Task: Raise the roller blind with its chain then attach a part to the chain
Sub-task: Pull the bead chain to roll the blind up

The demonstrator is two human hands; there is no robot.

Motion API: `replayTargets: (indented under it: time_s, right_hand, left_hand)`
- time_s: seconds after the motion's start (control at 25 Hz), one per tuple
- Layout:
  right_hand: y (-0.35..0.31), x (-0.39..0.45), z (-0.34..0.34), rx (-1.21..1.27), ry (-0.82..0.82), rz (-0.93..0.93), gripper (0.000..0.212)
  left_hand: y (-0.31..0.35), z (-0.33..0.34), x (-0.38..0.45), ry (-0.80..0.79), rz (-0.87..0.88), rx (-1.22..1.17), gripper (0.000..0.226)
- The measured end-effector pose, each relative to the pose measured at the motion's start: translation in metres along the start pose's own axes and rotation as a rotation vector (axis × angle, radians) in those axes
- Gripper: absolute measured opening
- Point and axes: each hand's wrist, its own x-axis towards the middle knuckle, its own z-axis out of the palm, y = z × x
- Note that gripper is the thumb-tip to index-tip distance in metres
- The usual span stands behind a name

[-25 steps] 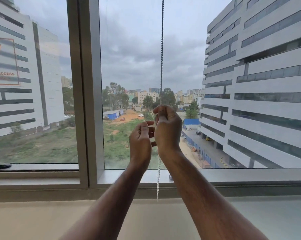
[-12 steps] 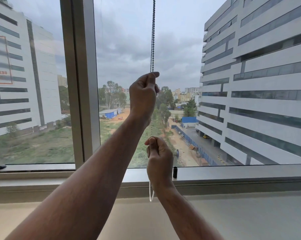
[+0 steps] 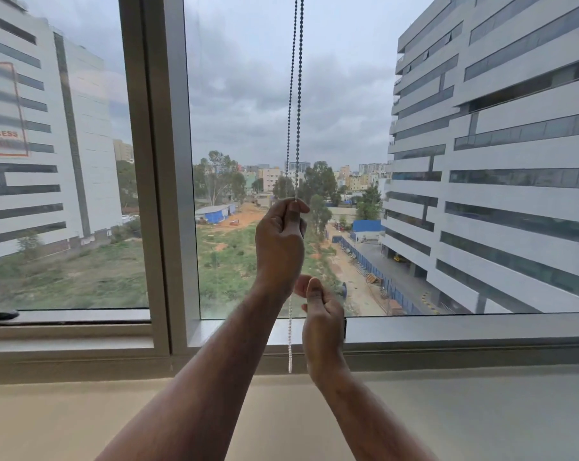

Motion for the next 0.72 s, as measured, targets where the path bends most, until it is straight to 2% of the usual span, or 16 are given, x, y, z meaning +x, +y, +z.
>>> replayTargets:
  time_s: [0.16,0.28,0.4,0.56,0.72]
  right_hand:
    - [-0.059,0.036,0.015,0.042,-0.003,-0.118,0.032]
    - [-0.107,0.067,0.035,0.038,-0.006,-0.232,0.031]
    - [-0.143,0.094,0.055,0.052,-0.049,-0.228,0.03]
    - [-0.151,0.107,0.062,0.022,-0.037,-0.232,0.024]
    - [-0.141,0.102,0.057,0.03,-0.023,-0.281,0.023]
  left_hand:
    - [-0.023,-0.009,-0.021,0.002,0.0,0.042,0.028]
    - [-0.037,-0.01,-0.036,-0.001,-0.047,-0.01,0.028]
    - [-0.047,-0.011,-0.05,-0.013,-0.097,-0.05,0.028]
    - [-0.052,-0.016,-0.063,-0.038,-0.06,0.025,0.03]
    - [-0.055,-0.018,-0.067,-0.07,-0.103,-0.006,0.035]
